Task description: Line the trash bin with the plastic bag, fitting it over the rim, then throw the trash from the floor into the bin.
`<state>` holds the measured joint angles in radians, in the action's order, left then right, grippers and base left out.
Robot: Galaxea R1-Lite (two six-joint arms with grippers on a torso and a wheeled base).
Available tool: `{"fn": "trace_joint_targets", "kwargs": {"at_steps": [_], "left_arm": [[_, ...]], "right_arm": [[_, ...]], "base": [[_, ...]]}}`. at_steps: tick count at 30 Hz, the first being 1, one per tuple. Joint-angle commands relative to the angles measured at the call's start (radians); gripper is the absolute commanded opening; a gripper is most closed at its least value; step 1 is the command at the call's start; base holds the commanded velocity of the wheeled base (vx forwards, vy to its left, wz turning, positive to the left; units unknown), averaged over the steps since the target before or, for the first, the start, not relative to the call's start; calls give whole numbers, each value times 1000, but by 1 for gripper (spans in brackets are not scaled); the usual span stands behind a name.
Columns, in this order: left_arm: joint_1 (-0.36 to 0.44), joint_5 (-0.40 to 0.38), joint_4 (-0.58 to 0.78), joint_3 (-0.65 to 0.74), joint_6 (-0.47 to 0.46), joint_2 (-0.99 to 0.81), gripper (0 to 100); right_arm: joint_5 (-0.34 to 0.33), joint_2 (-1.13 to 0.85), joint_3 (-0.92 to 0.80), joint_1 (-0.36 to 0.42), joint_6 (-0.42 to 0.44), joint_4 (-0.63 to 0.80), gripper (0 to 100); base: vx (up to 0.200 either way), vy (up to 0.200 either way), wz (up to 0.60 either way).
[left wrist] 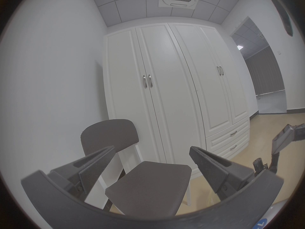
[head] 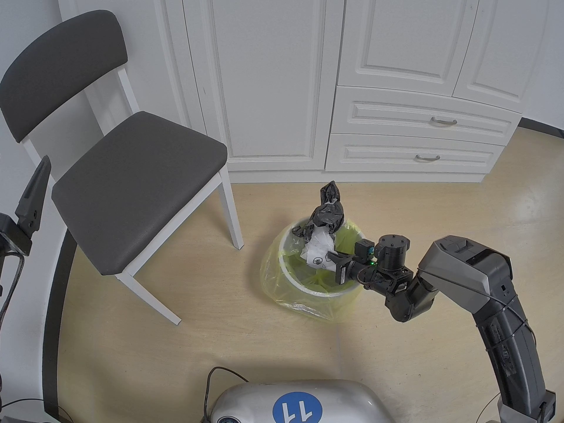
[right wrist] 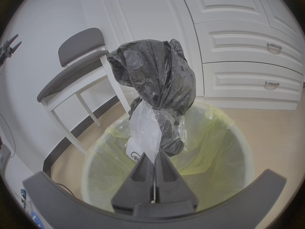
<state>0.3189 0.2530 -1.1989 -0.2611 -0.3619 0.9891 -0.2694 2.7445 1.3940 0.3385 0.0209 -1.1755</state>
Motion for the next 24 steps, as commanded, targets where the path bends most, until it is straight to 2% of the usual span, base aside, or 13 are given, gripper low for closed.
{"fn": "trace_joint_targets", "kwargs": {"at_steps": [1,7,12,16,24], "left_arm": [[0,0,-1,0,0,-1,100],[0,0,-1,0,0,-1,100],[0,0,-1,-1,0,-3,100],[0,0,-1,0,0,-3,100],[0,0,-2,-1,0,-4,100]], "right_arm": [[-2,-88,-63,0,-4,-15,0],[-44,-104,-99,-13,-12,-6,0],[-51,-97,-99,-42,-39,22,0],[-100,-98,-119,-56,-56,28,0],[-105,-48,-98,-56,-71,34,0]], "base": [[0,0,0],[0,0,0],[0,0,0],[0,0,0],[0,0,0]]}}
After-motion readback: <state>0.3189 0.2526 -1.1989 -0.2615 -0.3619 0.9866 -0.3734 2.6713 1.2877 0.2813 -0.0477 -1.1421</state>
